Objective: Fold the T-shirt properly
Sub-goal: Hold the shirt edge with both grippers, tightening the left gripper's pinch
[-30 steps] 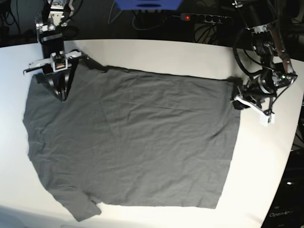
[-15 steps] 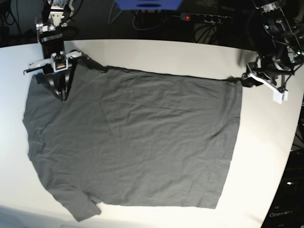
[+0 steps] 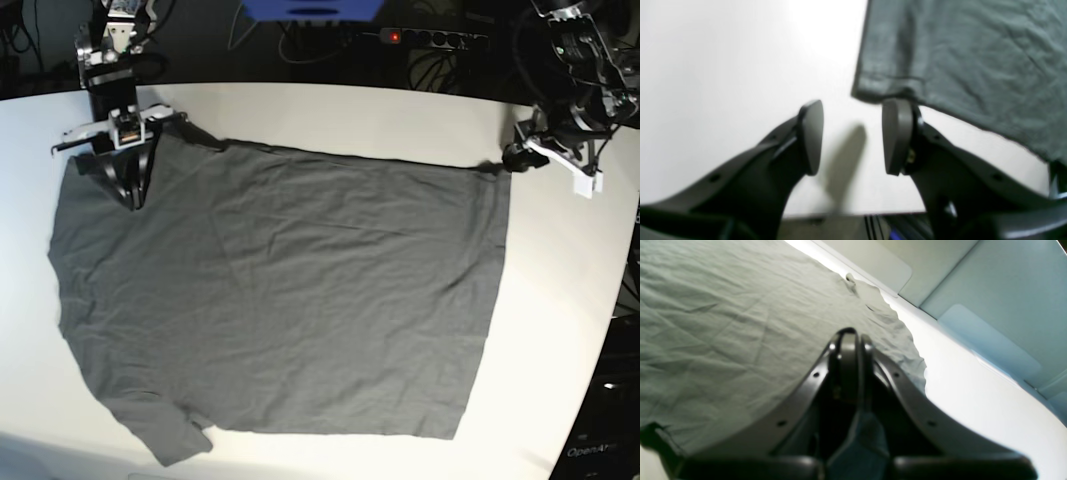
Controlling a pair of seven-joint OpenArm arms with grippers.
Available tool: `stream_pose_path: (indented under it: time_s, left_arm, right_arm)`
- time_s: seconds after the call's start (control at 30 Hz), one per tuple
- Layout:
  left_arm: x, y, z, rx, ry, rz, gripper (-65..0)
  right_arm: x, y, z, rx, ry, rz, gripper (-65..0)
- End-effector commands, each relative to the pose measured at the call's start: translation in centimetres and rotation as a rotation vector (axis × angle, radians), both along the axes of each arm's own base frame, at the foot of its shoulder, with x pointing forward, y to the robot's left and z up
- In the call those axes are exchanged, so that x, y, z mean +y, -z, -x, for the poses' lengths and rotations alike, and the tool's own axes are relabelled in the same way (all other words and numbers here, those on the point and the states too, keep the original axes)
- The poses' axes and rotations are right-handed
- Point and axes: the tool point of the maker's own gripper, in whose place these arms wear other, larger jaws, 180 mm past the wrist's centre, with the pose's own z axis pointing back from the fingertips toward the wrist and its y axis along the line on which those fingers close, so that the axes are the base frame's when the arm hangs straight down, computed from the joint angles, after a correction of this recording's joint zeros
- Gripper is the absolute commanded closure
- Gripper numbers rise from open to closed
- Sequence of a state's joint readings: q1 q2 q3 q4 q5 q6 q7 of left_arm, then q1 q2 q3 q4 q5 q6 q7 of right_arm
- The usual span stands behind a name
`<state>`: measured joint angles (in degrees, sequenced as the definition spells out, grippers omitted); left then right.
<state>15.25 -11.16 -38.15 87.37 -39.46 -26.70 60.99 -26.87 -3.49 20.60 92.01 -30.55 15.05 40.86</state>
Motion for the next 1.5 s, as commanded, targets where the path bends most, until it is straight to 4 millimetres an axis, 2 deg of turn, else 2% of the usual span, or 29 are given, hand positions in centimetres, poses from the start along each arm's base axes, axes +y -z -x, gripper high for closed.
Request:
stream_pose_path:
  time_s: [0.0,0.4,0.5,0.8,0.87,1.07,1.23,1.47]
  left_arm:
    - [0.5,-0.3,-0.3,-0.008,0.001,-0.010,-28.1]
    - [-1.4,2.5,-0.7,0.000,-0.009,0.056,-28.1]
    - [-1.4,3.5,-0.2,0.020,-0.030,0.075,-28.1]
    - [-1.5,3.9,-0.4,0.025,-0.038,0.087,-27.7]
    - [-1.5,3.9,-0.4,0.025,-0.038,0.087,-24.2]
    - [-1.5,3.7,-0.9,0.016,-0.036,0.087,-7.7]
    - [-1.6,4.5,-0.3,0.041,-0.046,0.103,-4.1]
    - [-1.5,2.3,-1.7,-0.024,-0.021,0.078,-4.2]
  right_arm:
    - [-0.1,-1.2,-0.1,-0.047,-0.008,-0.001,-1.5]
    - [-0.3,-1.2,0.0,-0.044,-0.005,0.004,-1.5]
    - [-0.3,-1.2,0.0,-0.044,-0.005,0.004,-1.5]
    - [-0.3,-1.2,0.0,-0.044,-0.005,0.004,-1.5]
    - [-0.3,-1.2,0.0,-0.044,-0.005,0.004,-1.5]
    - [-0.3,-1.2,0.0,-0.044,-0.005,0.004,-1.5]
    - [-0.3,-0.9,0.3,-0.033,-0.004,0.003,-1.5]
    - [-0.1,-0.9,0.3,-0.032,-0.008,0.001,-1.5]
